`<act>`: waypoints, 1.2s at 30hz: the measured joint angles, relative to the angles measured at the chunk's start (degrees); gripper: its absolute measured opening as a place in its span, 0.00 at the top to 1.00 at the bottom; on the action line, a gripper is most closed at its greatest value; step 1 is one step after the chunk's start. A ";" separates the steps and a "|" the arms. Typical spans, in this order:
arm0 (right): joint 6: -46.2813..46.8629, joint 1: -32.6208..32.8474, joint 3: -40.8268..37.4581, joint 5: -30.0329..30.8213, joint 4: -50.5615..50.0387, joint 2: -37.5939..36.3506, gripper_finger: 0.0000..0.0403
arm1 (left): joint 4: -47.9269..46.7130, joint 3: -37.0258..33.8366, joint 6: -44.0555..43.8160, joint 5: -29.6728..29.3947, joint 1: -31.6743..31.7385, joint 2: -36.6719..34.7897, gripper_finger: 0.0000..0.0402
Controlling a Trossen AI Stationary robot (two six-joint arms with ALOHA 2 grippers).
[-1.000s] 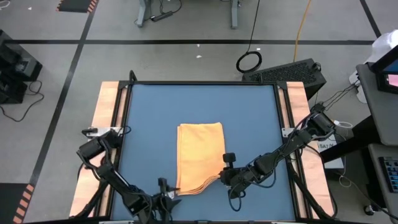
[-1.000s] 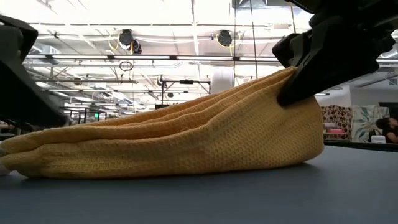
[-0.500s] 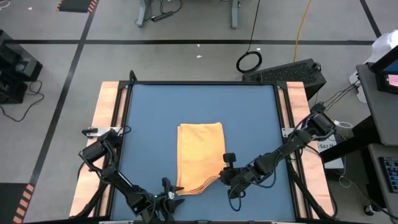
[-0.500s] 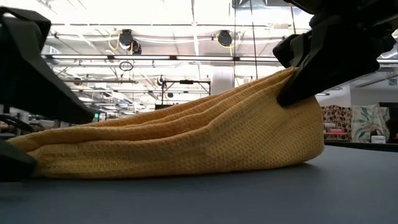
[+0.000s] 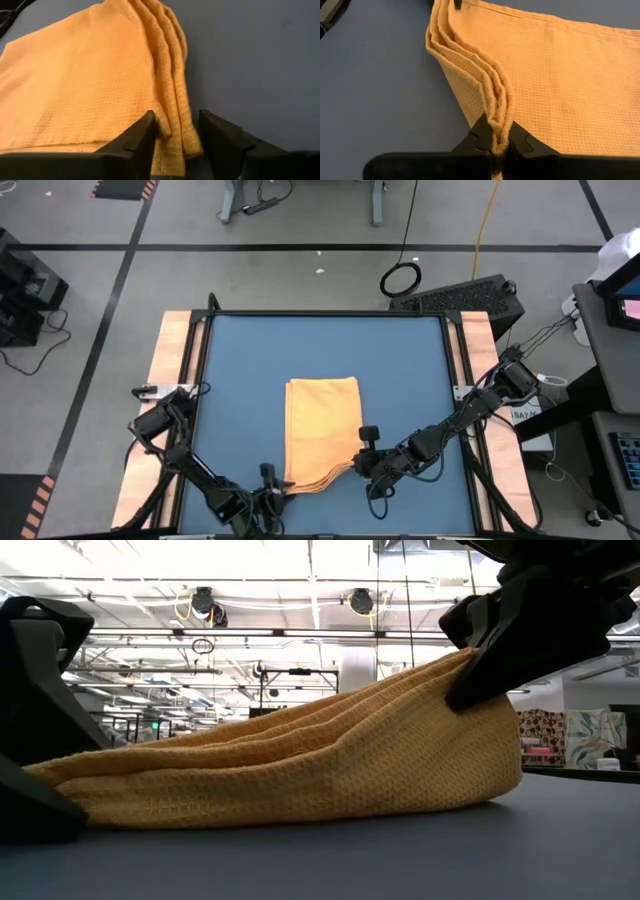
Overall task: Roll towel
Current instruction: Roll the yellow towel
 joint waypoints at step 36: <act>17.61 9.60 -0.07 -1.81 1.70 1.84 1.00 | -0.47 -0.65 -10.97 13.10 1.86 -13.94 0.96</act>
